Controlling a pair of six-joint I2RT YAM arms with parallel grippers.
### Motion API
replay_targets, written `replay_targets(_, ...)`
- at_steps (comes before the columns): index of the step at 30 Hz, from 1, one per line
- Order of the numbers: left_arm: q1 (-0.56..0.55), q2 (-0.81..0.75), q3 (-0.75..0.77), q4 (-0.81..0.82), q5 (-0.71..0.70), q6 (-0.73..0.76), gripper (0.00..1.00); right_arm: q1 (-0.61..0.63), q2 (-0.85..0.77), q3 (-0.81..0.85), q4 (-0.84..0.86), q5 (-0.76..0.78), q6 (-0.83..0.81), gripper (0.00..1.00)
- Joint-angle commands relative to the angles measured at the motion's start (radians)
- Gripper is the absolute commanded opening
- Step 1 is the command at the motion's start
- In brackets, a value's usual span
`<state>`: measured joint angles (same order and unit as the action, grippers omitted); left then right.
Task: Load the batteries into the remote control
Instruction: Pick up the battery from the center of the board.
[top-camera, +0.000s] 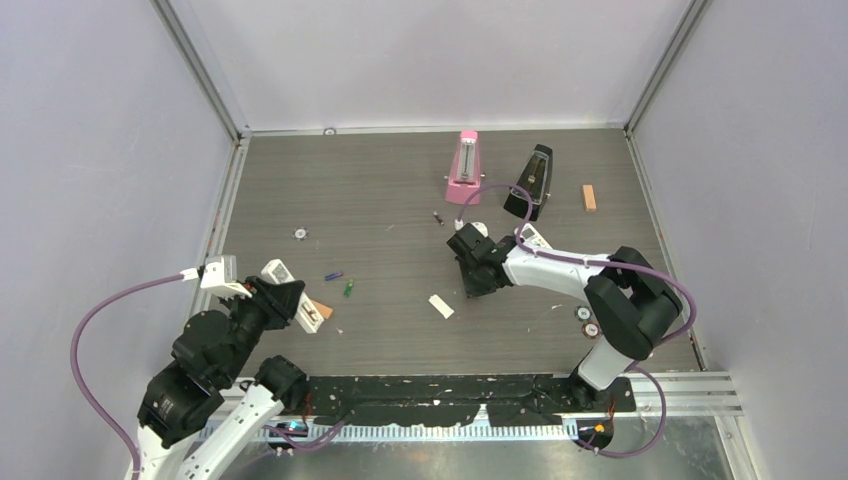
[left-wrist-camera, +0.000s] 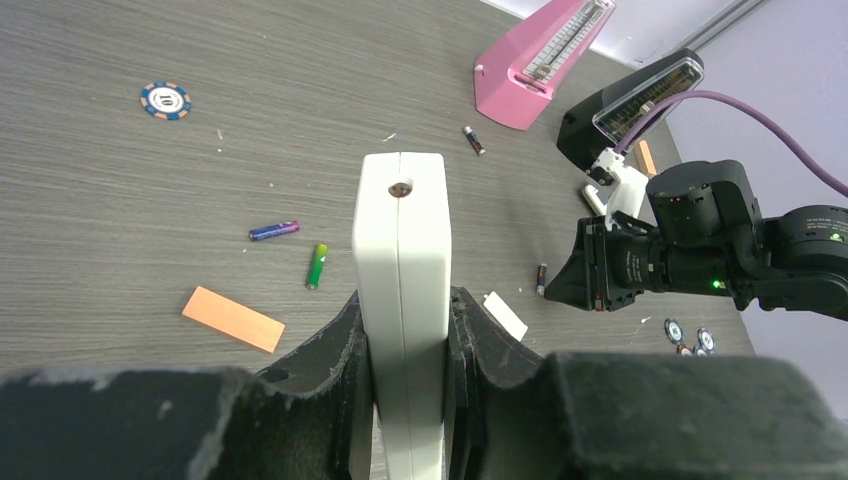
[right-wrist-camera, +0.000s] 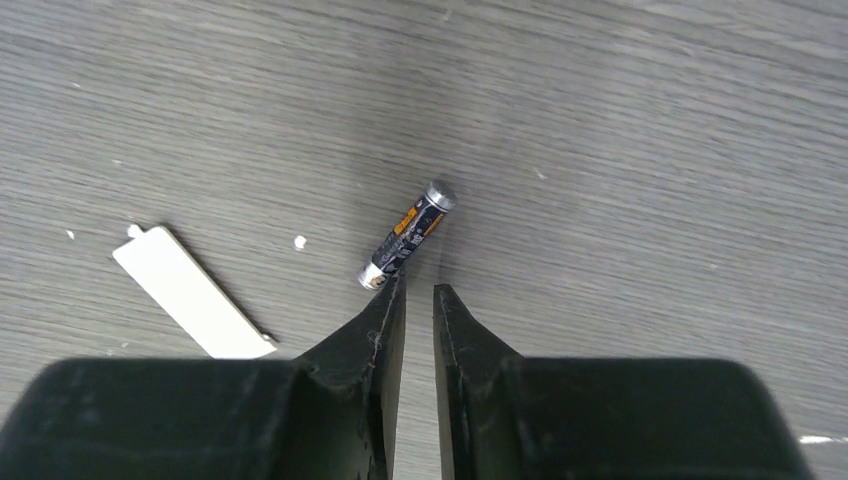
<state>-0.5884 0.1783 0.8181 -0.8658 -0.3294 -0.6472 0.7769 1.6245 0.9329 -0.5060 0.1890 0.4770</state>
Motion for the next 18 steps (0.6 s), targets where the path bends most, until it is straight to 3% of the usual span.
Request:
replay_targets(1, 0.002, 0.008, 0.009, 0.055, -0.011, 0.001, 0.00, 0.002, 0.022, 0.013, 0.089, -0.048, 0.058, 0.21)
replay_targets(11, 0.002, 0.001, 0.010, 0.049, -0.017, 0.002, 0.00, 0.002, 0.025, 0.061, 0.145, -0.068, 0.089, 0.20)
replay_targets(18, 0.002, 0.006, 0.017, 0.051, -0.020, 0.006, 0.00, 0.002, -0.036, 0.084, 0.085, -0.090, -0.113, 0.20)
